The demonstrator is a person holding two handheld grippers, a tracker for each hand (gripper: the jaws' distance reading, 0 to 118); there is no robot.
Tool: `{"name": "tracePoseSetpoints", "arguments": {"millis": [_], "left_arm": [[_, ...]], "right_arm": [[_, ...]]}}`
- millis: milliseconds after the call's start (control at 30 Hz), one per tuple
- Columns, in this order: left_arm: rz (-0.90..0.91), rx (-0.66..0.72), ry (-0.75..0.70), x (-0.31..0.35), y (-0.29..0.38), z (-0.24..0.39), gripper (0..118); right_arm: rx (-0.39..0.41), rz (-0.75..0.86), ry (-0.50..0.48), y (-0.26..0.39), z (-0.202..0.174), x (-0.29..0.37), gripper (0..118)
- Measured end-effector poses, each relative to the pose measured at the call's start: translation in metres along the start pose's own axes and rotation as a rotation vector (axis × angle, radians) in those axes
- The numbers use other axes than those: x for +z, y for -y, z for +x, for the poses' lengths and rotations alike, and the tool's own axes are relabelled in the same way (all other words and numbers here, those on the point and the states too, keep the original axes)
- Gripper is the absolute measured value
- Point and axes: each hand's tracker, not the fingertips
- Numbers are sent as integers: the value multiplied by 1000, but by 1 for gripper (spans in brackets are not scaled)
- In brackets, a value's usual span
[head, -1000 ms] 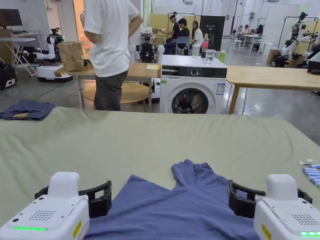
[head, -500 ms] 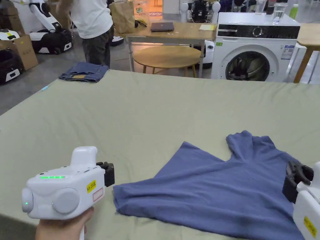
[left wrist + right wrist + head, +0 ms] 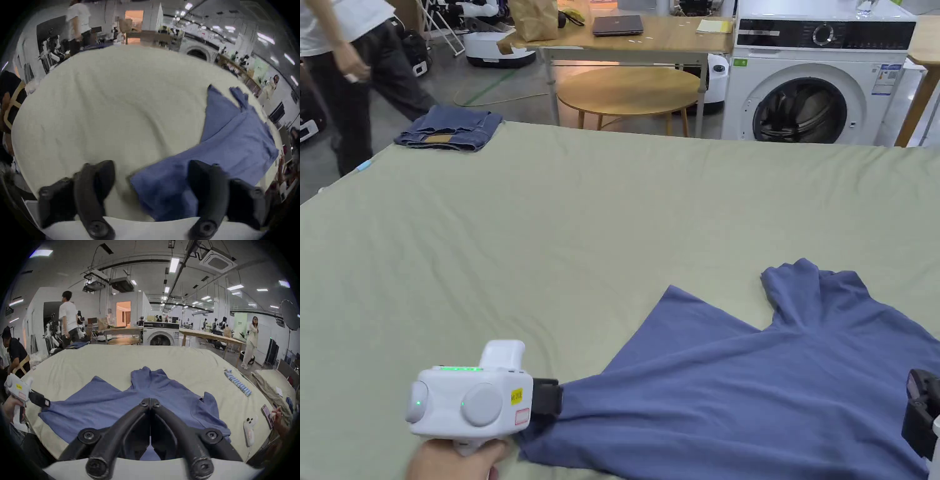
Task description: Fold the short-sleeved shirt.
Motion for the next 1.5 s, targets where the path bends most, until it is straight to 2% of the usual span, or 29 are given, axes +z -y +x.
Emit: {"name": "tracePoseSetpoints", "arguments": {"millis": [33, 67, 100, 133, 167, 200, 333, 367, 567, 700, 733, 767, 833, 867, 900, 933, 1000, 1067, 1100, 1133, 1167, 1200, 1233, 1267, 1333, 1400, 1467, 1500], "left_arm": [[-28, -35, -50, -8, 4, 3, 71], [16, -79, -78, -7, 8, 8, 68], [54, -84, -79, 0, 9, 12, 54], [50, -77, -51, 8, 9, 14, 21], [74, -87, -42, 16, 10, 18, 0], [103, -81, 6, 24, 12, 21, 0], [135, -91, -13, 53, 8, 33, 0], [171, -73, 20, 64, 6, 33, 0], [315, -1, 74, 102, 5, 38, 0], [330, -37, 35, 99, 4, 45, 0], [322, -42, 30, 97, 3, 47, 0], [318, -39, 23, 96, 2, 47, 0], [294, -12, 19, 91, 0, 47, 0], [282, -7, 18, 89, -2, 48, 0], [271, -12, 6, 87, -3, 49, 0], [256, -20, -11, 85, -4, 50, 0], [249, -23, -13, 84, -6, 52, 0], [244, -22, -19, 83, -9, 53, 0], [239, -22, -22, 81, -10, 52, 0], [238, -21, -26, 80, -12, 52, 0], [239, -19, -26, 81, -12, 52, 0], [241, -16, -23, 82, -13, 53, 0], [243, -11, -16, 77, -12, 45, 0], [243, -11, -5, 76, -13, 44, 0], [251, -19, 0, 79, -16, 45, 0], [265, -24, 5, 84, -16, 49, 0], [289, -5, 27, 92, -16, 48, 0], [306, 10, 45, 97, -15, 49, 0]], "right_arm": [[-3, -3, 5, 0, 2, -1, 0], [-7, -4, 7, 0, 3, -2, 0], [-10, -4, 8, 0, 5, -2, 0], [-11, -6, 11, 0, 5, -2, 0], [-8, -9, 16, 0, 6, -3, 0], [-5, -14, 19, 0, 7, -4, 0], [-2, -38, 10, 2, 18, -13, 0], [-1, -45, 17, 2, 24, -18, 0], [-33, -111, 33, -20, 75, -76, 0], [44, -178, 37, -37, 96, -154, 0], [72, -183, 6, -41, 101, -177, 1], [88, -208, -11, -46, 104, -200, 26], [123, -308, -23, -51, 108, -248, 107], [147, -371, -77, -51, 109, -269, 117], [155, -338, -58, -56, 106, -280, 117], [191, -366, -38, -56, 104, -293, 117], [202, -414, -42, -54, 102, -314, 117], [182, -445, -65, -43, 104, -333, 116], [147, -494, -90, -41, 103, -334, 107], [102, -557, -123, -41, 100, -331, 91], [83, -479, -121, -34, 100, -322, 69], [105, -429, -107, -38, 97, -311, 21], [97, -435, -113, -43, 94, -302, 0], [32, -424, -122, -49, 93, -295, 0], [31, -427, -141, -45, 95, -277, 0], [49, -344, -105, -57, 93, -250, 0], [-27, -275, -140, -60, 92, -208, 0], [-30, -246, -149, -65, 91, -192, 0]]}}
